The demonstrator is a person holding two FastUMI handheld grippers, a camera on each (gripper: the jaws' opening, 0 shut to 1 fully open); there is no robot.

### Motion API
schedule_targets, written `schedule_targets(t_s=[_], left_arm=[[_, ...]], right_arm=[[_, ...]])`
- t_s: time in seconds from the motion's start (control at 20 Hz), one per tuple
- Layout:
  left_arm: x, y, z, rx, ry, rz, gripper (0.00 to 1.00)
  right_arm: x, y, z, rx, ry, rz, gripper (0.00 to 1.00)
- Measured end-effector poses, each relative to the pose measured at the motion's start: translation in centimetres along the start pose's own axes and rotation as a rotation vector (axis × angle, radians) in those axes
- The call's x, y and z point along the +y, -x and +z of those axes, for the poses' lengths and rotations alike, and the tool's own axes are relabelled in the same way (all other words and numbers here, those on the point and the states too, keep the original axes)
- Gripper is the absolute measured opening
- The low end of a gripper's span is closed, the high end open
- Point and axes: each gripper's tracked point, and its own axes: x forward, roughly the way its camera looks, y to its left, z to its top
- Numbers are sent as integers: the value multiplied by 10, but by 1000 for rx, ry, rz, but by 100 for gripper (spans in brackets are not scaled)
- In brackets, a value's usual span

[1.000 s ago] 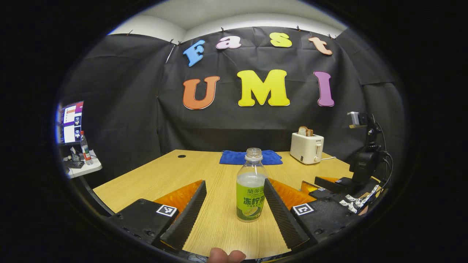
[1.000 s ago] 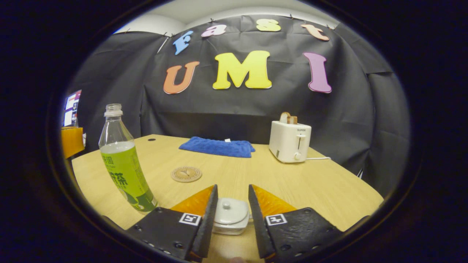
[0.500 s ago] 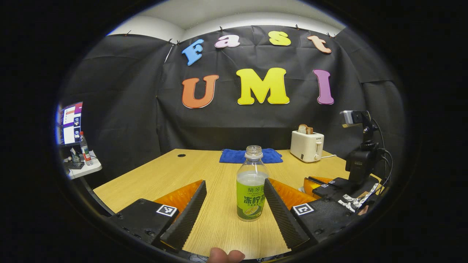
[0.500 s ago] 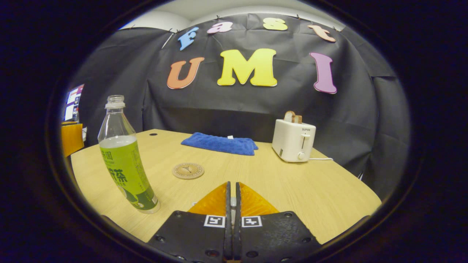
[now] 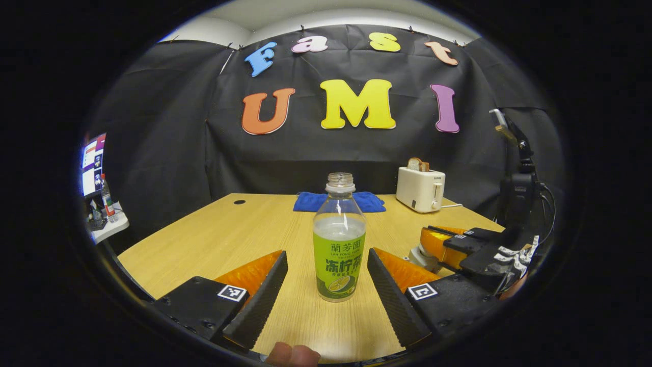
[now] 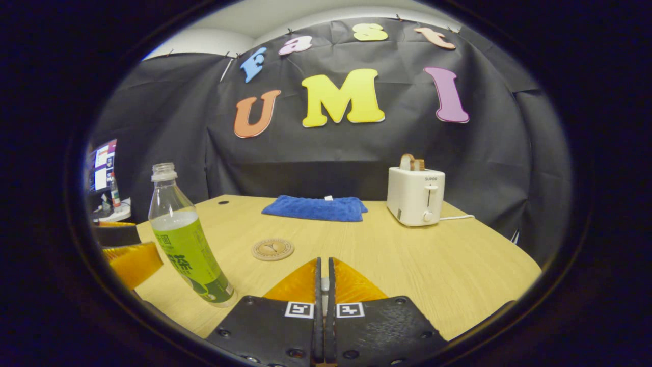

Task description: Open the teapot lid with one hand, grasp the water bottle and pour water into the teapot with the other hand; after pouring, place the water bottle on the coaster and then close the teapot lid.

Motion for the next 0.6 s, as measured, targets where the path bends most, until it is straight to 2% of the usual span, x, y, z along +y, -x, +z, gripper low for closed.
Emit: schedule_targets(t_s=[0.3, 0.45, 0.5, 0.6], left_arm=[[1, -20, -16, 20, 5, -7, 99], [-8, -31, -21, 32, 17, -45, 99], [-9, -35, -22, 35, 20, -49, 99], [-9, -41, -24, 40, 19, -48, 99]], right_arm=[[-2, 12, 21, -35, 21, 11, 1], [-6, 23, 30, -55, 10, 14, 2], [-8, 26, 33, -61, 12, 11, 4], [-10, 32, 37, -68, 16, 9, 2]])
